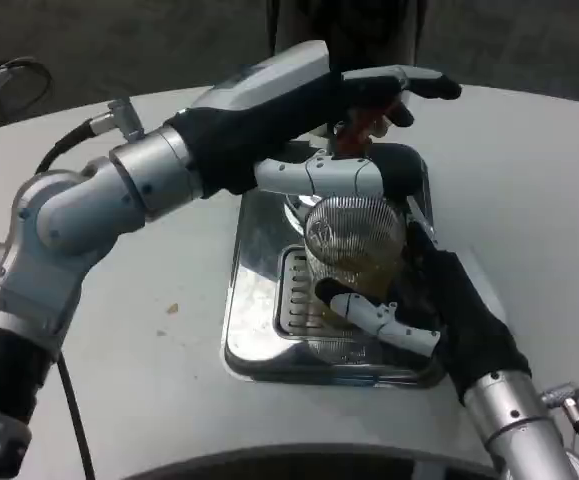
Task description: Grasp the cup under the faucet to collect the drink, then remove the cup.
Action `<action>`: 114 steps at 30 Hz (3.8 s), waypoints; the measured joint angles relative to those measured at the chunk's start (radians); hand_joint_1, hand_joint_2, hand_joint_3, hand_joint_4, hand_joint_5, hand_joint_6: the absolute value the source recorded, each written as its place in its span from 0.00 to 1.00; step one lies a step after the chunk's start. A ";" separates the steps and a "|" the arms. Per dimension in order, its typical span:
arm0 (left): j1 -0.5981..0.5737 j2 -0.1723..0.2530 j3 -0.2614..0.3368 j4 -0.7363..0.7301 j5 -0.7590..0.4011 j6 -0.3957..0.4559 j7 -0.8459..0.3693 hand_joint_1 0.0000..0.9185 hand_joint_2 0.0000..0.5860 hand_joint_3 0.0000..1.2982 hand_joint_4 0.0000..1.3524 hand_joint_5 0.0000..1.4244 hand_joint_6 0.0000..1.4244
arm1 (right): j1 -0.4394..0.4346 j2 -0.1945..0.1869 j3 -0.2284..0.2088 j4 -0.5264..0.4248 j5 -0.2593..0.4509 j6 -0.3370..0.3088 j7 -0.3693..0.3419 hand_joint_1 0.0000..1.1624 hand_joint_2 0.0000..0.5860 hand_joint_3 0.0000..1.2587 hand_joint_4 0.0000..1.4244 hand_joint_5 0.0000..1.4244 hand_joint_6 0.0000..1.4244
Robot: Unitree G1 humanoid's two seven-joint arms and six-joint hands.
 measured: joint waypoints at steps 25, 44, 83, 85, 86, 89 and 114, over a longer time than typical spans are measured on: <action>-0.050 0.009 -0.065 0.059 0.102 -0.115 0.051 0.00 0.16 0.16 0.11 0.18 0.12 | -0.019 0.018 0.013 0.066 -0.011 -0.033 -0.052 0.61 0.35 0.00 0.04 0.08 0.00; -0.052 0.009 -0.073 0.065 0.112 -0.115 0.070 0.00 0.17 0.16 0.11 0.18 0.12 | -0.031 0.041 0.018 0.069 -0.027 -0.033 -0.087 0.60 0.38 0.00 0.05 0.10 0.00; -0.106 0.001 -0.085 0.162 0.118 -0.152 0.084 0.00 0.19 0.17 0.12 0.19 0.12 | -0.081 0.094 0.033 0.217 -0.049 -0.134 -0.201 0.62 0.37 0.05 0.12 0.14 0.00; -0.106 0.002 -0.085 0.162 0.119 -0.153 0.084 0.00 0.19 0.17 0.12 0.19 0.12 | -0.085 0.103 0.035 0.226 -0.052 -0.135 -0.219 0.62 0.36 0.06 0.14 0.15 0.00; -0.106 0.002 -0.085 0.163 0.119 -0.154 0.085 0.00 0.19 0.17 0.12 0.19 0.12 | -0.085 0.111 0.036 0.227 -0.054 -0.135 -0.228 0.63 0.36 0.07 0.14 0.16 0.00; -0.107 0.002 -0.085 0.163 0.119 -0.154 0.085 0.00 0.19 0.17 0.12 0.19 0.12 | -0.086 0.119 0.042 0.230 -0.061 -0.135 -0.237 0.63 0.37 0.09 0.15 0.17 0.01; -0.044 0.022 -0.043 0.081 0.070 -0.092 0.085 0.00 0.16 0.07 0.08 0.18 0.11 | -0.062 0.205 0.086 0.229 -0.149 -0.129 -0.399 0.66 0.44 0.24 0.26 0.31 0.09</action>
